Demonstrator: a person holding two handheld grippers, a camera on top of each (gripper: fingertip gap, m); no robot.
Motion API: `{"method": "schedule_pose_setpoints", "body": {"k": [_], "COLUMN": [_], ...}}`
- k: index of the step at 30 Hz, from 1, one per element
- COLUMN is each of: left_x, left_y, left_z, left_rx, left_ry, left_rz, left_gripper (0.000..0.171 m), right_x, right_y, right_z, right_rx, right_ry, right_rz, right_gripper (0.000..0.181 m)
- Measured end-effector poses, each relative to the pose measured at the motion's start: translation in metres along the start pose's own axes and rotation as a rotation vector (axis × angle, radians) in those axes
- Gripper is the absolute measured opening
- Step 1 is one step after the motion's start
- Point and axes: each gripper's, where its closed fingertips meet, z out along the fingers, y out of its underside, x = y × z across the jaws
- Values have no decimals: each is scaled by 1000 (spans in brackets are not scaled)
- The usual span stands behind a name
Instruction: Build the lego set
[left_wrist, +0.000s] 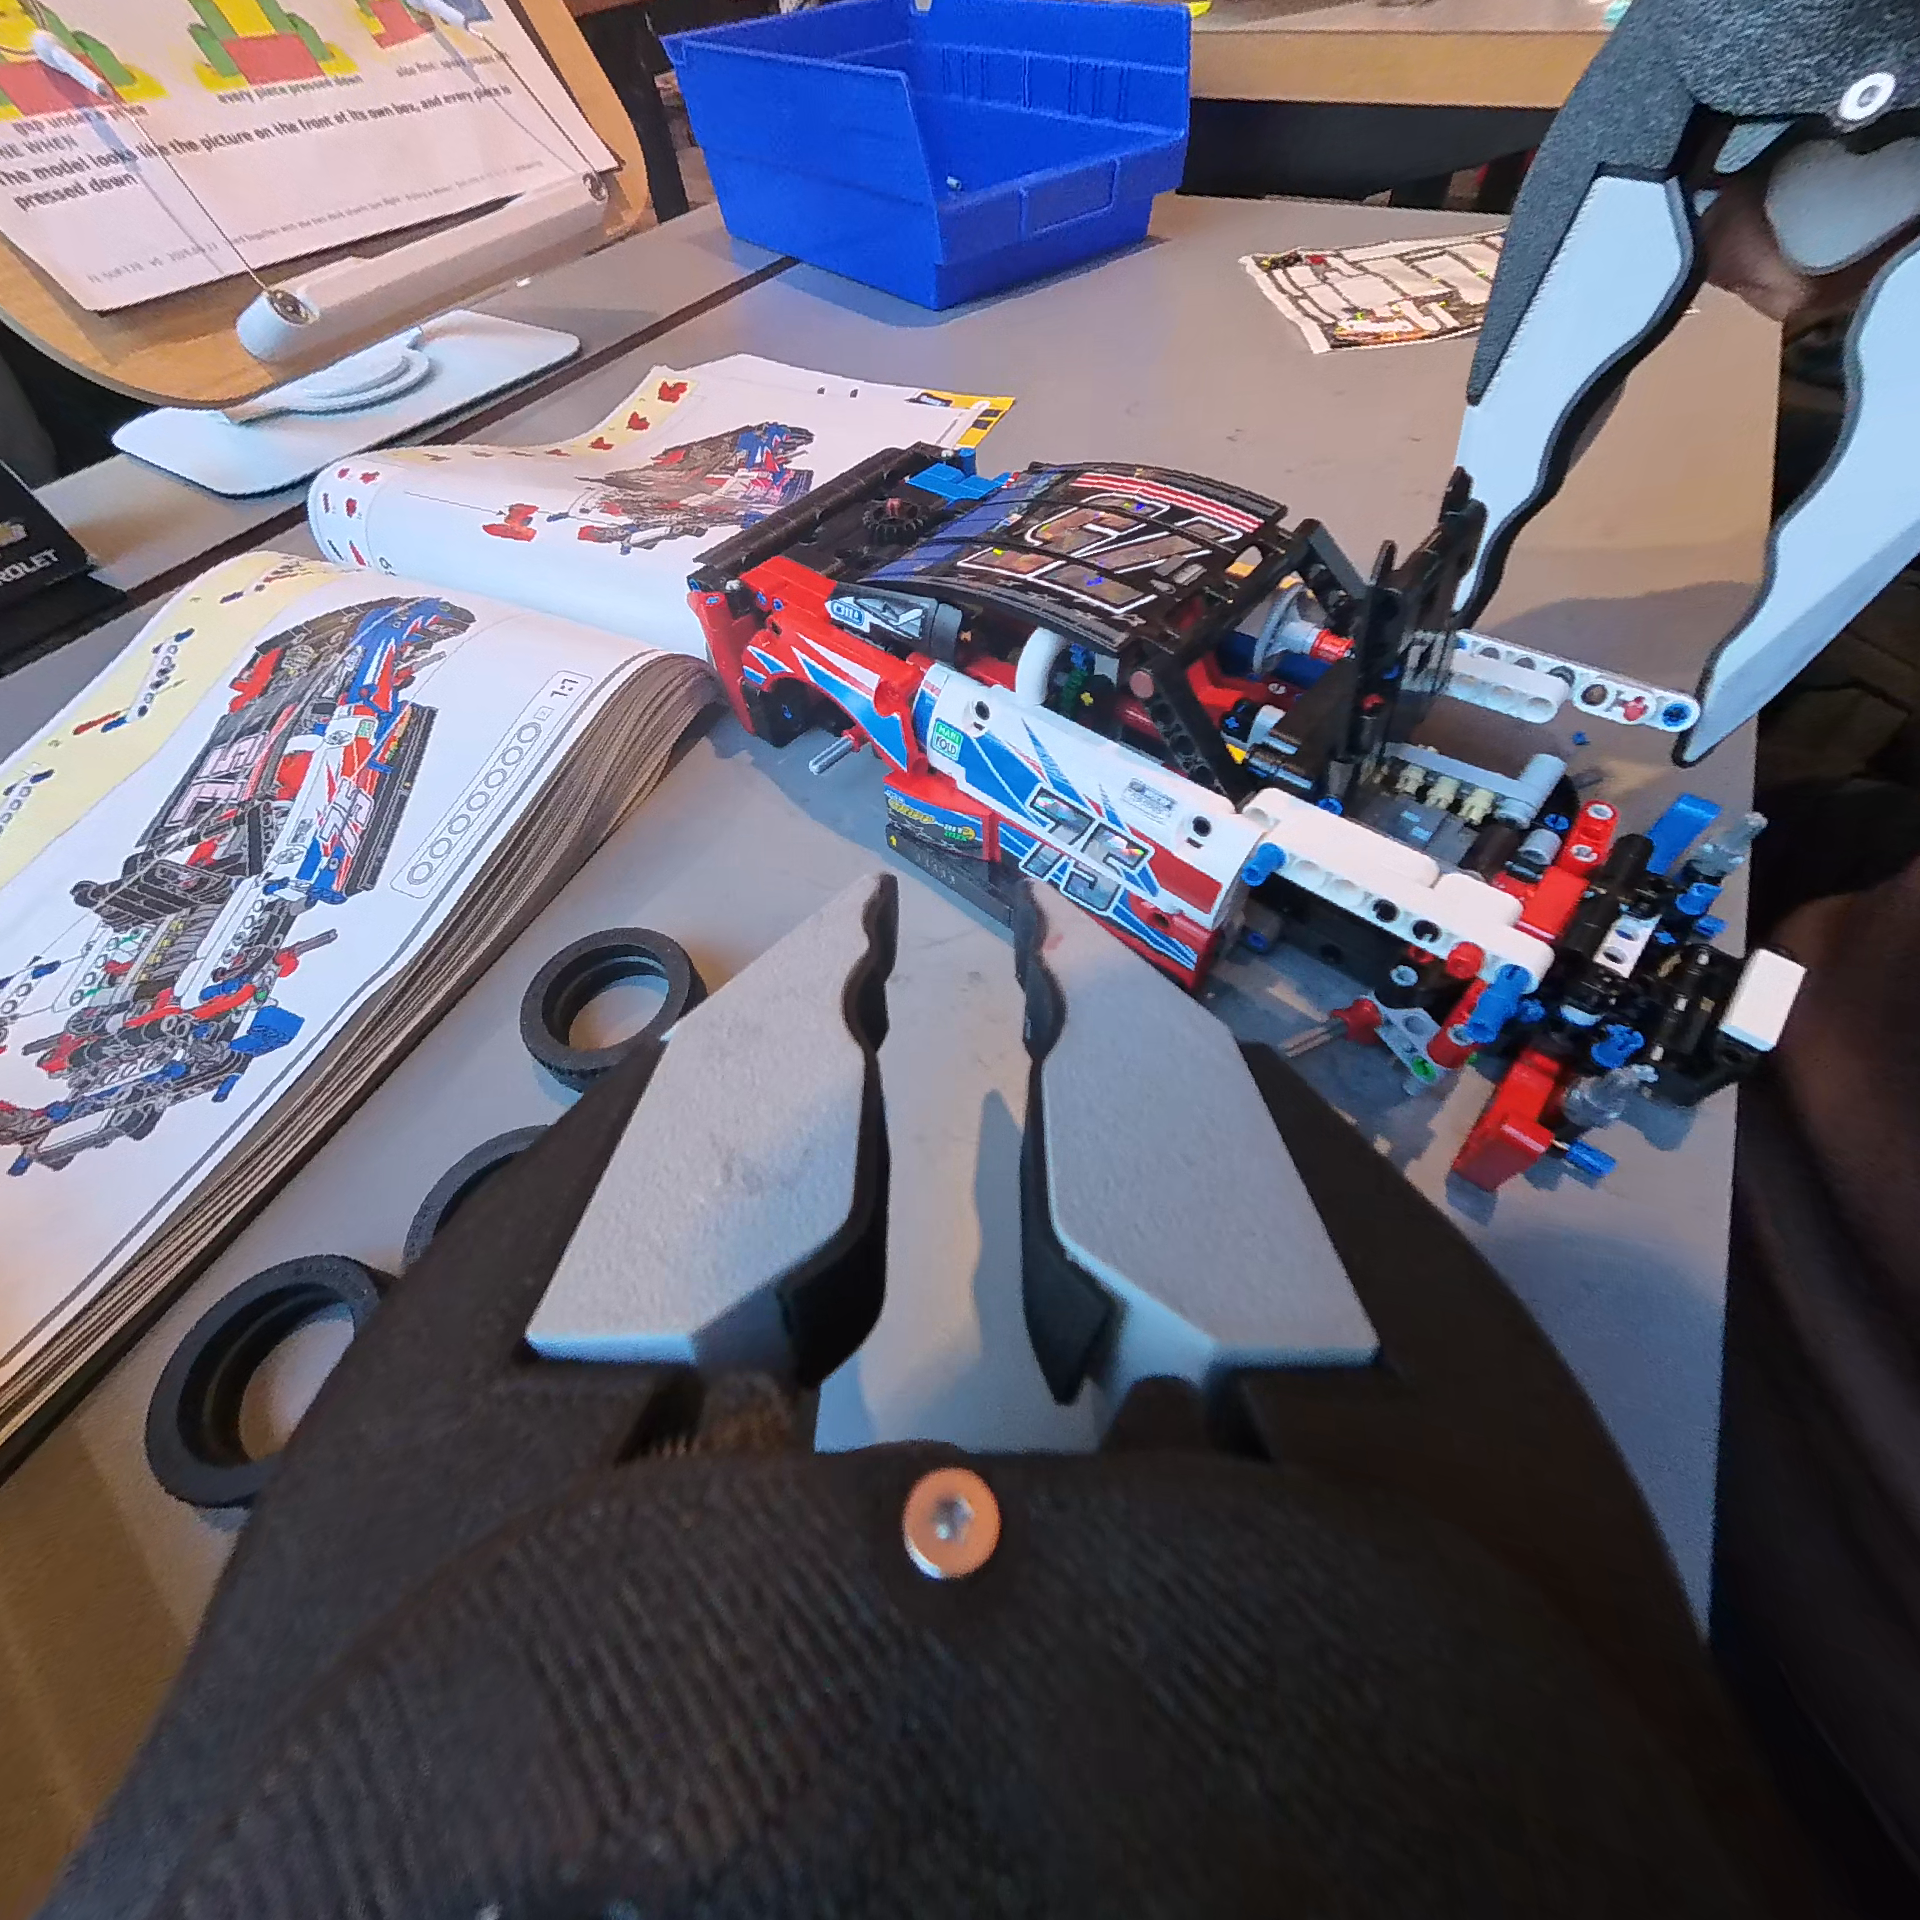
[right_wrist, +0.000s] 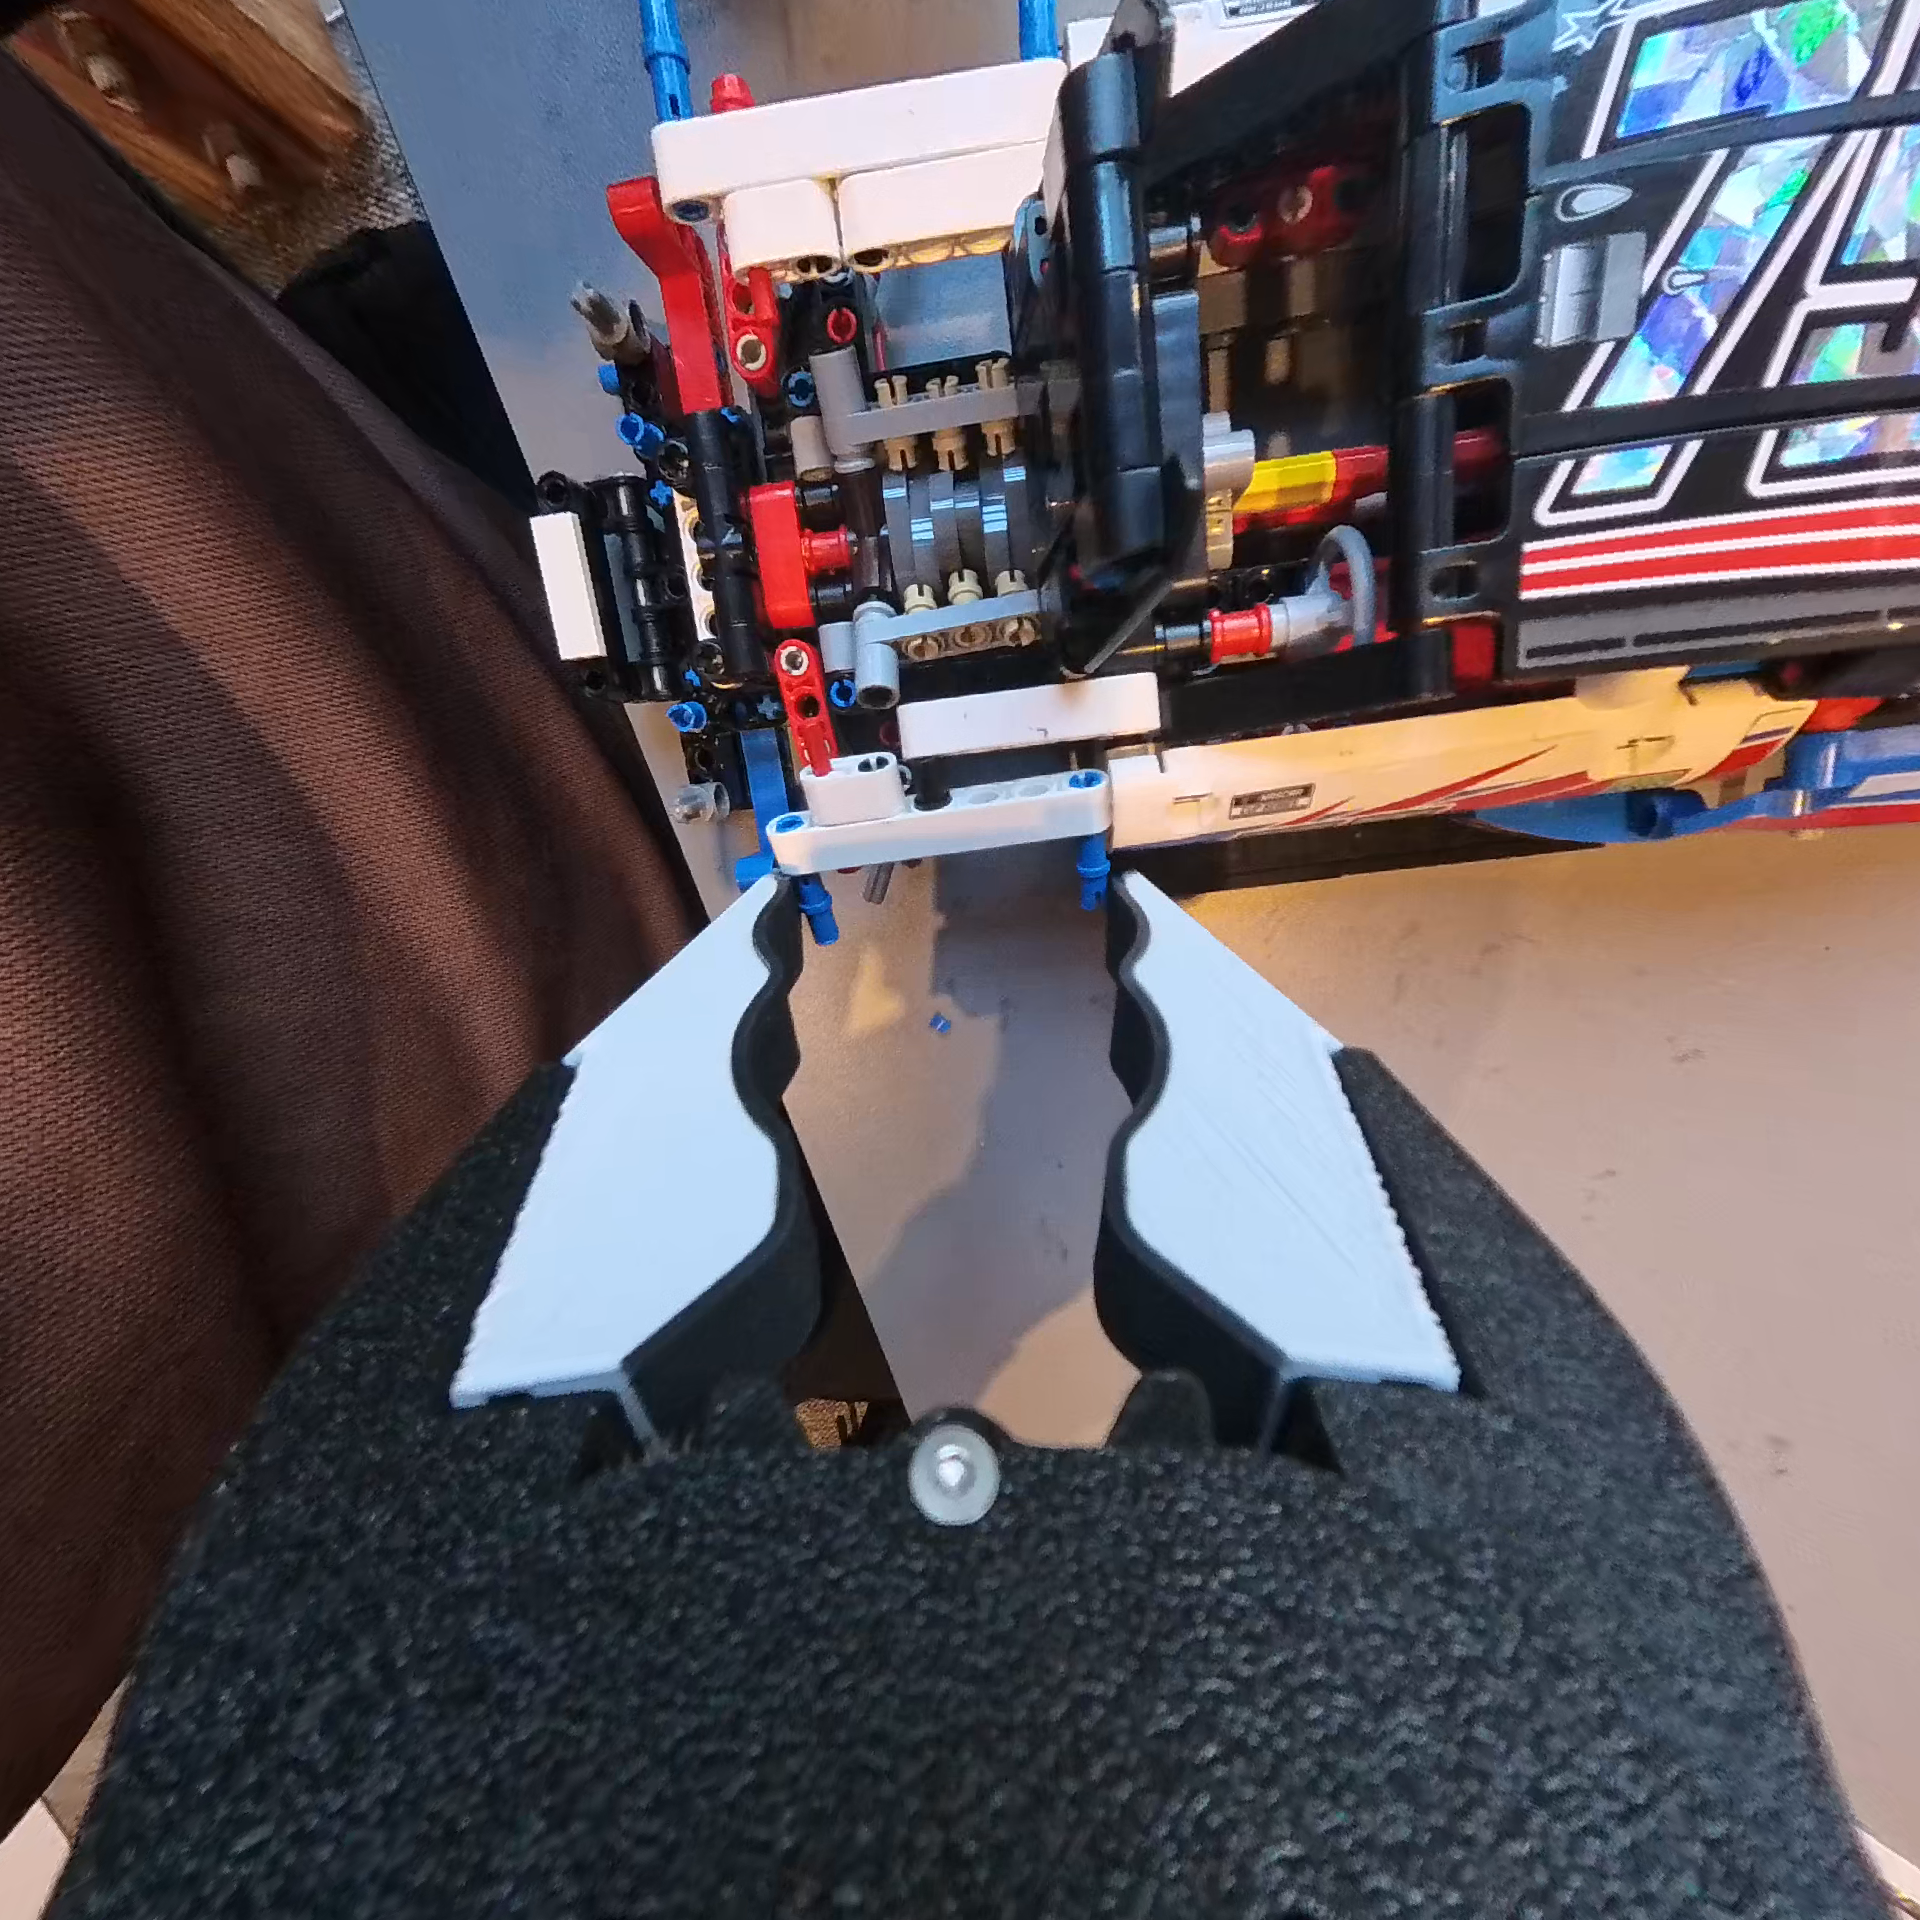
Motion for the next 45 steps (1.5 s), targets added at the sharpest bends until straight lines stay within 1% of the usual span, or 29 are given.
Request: {"method": "schedule_pose_setpoints", "body": {"k": [45], "left_x": [1], "left_y": [-1], "left_z": [0], "left_rx": [6], "left_ry": [5], "left_rz": [-4], "left_gripper": [19], "right_x": [0], "right_y": [0], "right_z": [1], "right_rx": [15], "right_ry": [-12], "right_rz": [5], "right_gripper": [58]}}
